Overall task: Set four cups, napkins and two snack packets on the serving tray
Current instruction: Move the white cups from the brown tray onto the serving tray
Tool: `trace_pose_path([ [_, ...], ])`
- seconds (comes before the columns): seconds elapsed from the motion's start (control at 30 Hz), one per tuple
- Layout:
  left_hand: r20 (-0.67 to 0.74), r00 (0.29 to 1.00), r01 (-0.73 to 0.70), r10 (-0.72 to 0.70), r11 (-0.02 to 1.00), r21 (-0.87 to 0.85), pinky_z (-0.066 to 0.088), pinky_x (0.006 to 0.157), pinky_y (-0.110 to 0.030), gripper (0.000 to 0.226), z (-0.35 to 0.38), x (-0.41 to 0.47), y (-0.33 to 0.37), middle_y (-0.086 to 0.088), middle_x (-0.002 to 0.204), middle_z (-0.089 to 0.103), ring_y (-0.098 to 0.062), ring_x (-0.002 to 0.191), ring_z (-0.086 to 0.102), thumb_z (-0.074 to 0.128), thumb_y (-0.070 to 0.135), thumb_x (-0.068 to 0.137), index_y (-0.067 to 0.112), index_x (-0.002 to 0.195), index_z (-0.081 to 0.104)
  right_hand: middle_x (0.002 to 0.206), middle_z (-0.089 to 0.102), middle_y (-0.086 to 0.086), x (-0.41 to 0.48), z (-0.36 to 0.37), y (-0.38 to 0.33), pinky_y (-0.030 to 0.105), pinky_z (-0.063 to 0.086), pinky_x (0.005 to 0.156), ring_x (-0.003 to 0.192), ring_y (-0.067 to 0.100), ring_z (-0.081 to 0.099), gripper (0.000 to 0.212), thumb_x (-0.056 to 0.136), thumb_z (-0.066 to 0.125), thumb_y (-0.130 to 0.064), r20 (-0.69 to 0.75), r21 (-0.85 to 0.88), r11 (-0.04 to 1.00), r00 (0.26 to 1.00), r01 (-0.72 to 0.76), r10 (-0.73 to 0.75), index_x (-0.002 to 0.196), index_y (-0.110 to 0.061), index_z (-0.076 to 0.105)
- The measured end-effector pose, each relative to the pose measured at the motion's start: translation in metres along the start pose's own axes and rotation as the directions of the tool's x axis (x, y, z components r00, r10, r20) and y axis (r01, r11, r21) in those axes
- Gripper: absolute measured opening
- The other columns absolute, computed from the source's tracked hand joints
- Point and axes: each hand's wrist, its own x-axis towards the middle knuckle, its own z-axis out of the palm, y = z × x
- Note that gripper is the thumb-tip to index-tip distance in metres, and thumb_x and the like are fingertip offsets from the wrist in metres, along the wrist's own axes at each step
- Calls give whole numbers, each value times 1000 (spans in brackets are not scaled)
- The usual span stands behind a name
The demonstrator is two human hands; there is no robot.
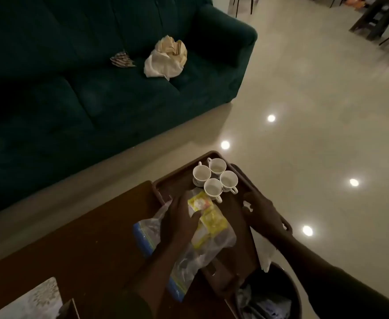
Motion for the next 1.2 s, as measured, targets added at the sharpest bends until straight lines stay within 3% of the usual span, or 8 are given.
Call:
trace_pose_path([
  [0.1, -46, 999, -2, 1, 1000, -26, 45, 91, -36, 67, 30, 24, 10, -1, 141, 50, -23, 129, 48, 71, 39, 82, 24, 140, 42, 106, 67, 13, 34, 11, 15, 28, 38, 67, 95, 33, 63, 30, 80, 62, -11, -20, -5, 998, 998, 65, -65, 110, -12, 58],
  [0.17, -42, 999, 4, -5, 1000, -22, 44, 90, -34, 65, 44, 41, 15, -2, 139, 51, -24, 128, 49, 73, 31, 82, 21, 139, 44, 108, 66, 15, 54, 14, 14, 29, 35, 64, 93, 36, 62, 39, 77, 62, -14, -25, 18, 997, 997, 77, -77, 114, -22, 50],
  [0.27, -51, 999, -18, 15, 998, -57, 43, 81, -33, 57, 63, 59, 15, -3, 133, 53, -27, 122, 52, 73, 18, 80, 20, 131, 48, 119, 61, 7, 72, 23, 13, 28, 35, 67, 98, 28, 60, 58, 74, 67, -29, -10, 47, 983, 985, 175, -175, 125, -34, 40],
  [0.37, -59, 997, -53, 52, 999, -14, 41, 72, -32, 48, 74, 72, 15, -1, 129, 55, -28, 115, 56, 69, 12, 79, 21, 122, 52, 125, 58, 4, 86, 30, 11, 26, 35, 73, 103, 18, 55, 72, 67, 62, -44, 3, 96, 966, 970, 242, -243, 134, -27, 40],
  [0.5, -43, 991, -121, 127, 986, 115, 49, 86, -44, 51, 81, 81, 14, 0, 133, 55, -29, 118, 55, 65, 12, 82, 20, 130, 51, 130, 57, 12, 97, 38, 10, 29, 36, 80, 114, 34, 56, 72, 71, 68, -36, 5, 94, 973, 977, 211, -212, 135, -15, 43],
  [0.77, 29, 977, -212, 212, 943, 258, 47, 95, -49, 64, 90, 91, 22, 3, 145, 47, -29, 129, 48, 63, 10, 81, 21, 141, 41, 152, 37, 8, 109, 47, 15, 43, 44, 102, 133, 30, 43, 84, 78, 72, -25, 89, 13, 987, 983, 161, -161, 147, -14, 28],
  [0.93, 38, 966, -253, 256, 903, 347, 44, 94, -46, 61, 93, 92, 20, 6, 144, 49, -27, 128, 47, 57, 7, 83, 23, 140, 45, 149, 39, 10, 108, 60, 19, 46, 46, 98, 130, 32, 45, 78, 80, 71, -29, 28, -37, 988, 989, 147, -146, 145, -15, 30],
  [1.2, 39, 943, -320, 331, 865, 387, 45, 91, -47, 63, 93, 82, 26, 7, 140, 50, -24, 124, 51, 63, 12, 81, 25, 139, 45, 122, 56, 11, 95, 53, 30, 31, 37, 72, 105, 29, 57, 72, 65, 80, -40, -74, 68, 995, 994, 79, -74, 124, -16, 47],
])
